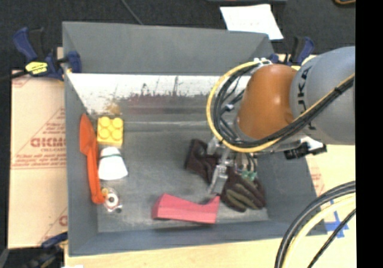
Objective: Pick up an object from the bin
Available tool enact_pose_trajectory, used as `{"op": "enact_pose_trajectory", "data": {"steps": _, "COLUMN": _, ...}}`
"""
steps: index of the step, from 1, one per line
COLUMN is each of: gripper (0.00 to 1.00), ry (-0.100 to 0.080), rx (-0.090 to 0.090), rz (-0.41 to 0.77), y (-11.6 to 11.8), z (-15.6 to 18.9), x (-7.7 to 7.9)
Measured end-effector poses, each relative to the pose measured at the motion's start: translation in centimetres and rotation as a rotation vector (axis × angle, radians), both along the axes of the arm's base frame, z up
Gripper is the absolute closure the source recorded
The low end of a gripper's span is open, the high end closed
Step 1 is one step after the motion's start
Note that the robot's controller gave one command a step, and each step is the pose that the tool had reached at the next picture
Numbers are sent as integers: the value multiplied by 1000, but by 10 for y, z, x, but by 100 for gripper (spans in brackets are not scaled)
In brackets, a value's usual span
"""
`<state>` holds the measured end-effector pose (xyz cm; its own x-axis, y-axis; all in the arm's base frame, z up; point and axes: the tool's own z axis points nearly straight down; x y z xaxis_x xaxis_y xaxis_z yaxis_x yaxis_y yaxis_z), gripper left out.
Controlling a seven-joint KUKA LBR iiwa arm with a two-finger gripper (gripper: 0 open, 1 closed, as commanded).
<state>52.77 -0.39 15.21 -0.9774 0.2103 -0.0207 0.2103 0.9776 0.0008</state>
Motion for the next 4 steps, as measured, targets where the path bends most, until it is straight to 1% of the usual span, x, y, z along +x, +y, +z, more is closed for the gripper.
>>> {"op": "enact_pose_trajectory", "data": {"steps": 1, "gripper": 0, "ry": 13, "rx": 2, "rz": 51, "y": -9, "z": -76, "x": 14}}
{"op": "enact_pose_trajectory", "data": {"steps": 2, "gripper": 0, "ry": -8, "rx": 6, "rz": -194, "y": -4, "z": -81, "x": 4}}
{"op": "enact_pose_trajectory", "data": {"steps": 3, "gripper": 100, "ry": 6, "rx": 1, "rz": 39, "y": -10, "z": -75, "x": 15}}
{"op": "enact_pose_trajectory", "data": {"steps": 4, "gripper": 100, "ry": 6, "rx": 1, "rz": 40, "y": -10, "z": -75, "x": 15}}
